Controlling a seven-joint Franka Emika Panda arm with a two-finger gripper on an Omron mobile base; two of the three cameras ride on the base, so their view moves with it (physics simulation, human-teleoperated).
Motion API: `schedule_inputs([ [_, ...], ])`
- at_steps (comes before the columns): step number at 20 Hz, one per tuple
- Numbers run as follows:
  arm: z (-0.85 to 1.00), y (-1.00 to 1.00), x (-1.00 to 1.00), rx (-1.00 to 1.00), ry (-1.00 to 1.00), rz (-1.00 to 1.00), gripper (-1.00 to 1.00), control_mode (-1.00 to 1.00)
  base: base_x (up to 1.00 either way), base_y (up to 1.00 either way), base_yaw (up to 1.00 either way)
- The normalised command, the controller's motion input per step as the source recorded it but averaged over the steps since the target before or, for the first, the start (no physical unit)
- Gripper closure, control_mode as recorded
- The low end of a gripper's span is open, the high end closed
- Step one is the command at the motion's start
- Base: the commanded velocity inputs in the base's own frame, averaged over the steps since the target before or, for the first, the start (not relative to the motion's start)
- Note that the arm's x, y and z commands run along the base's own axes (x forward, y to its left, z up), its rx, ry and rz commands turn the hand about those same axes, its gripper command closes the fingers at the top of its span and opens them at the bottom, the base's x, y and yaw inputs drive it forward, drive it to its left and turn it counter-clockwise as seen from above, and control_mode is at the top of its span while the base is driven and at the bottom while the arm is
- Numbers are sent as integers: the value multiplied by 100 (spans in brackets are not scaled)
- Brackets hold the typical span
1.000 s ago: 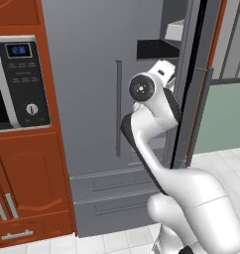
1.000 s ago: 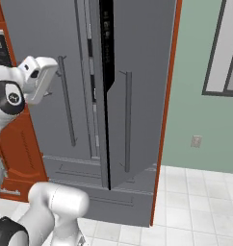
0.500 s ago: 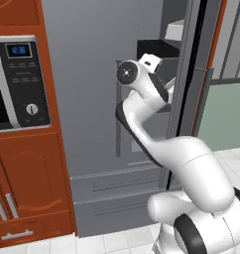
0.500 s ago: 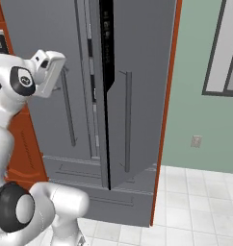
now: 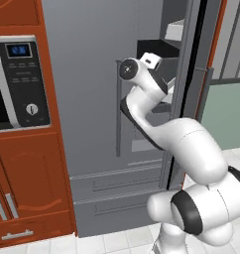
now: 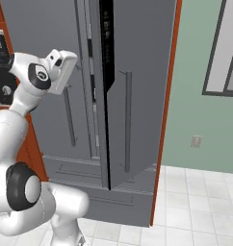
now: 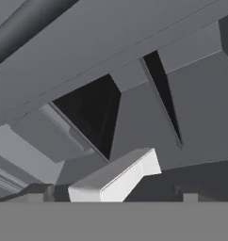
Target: Open the fridge, grab two sodas, and place both sodas inside the bowl with ice on the dining counter.
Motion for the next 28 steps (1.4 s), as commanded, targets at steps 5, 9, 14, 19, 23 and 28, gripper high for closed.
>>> schedule_inputs([
  [5, -2, -24, 59, 0, 2, 0, -100, -100, 0, 0, 0],
  [9, 0, -50, 30, 0, 0, -1, -100, -100, 0, 0, 0],
  [14, 0, -51, 17, 0, 0, -2, -100, -100, 0, 0, 0],
  [19, 0, -52, 18, 0, 0, -3, -100, -100, 0, 0, 0],
  [23, 0, -70, 0, 0, 0, -4, -100, -100, 0, 0, 0],
  [28, 0, -75, -18, 0, 0, -8, -100, -100, 0, 0, 0],
])
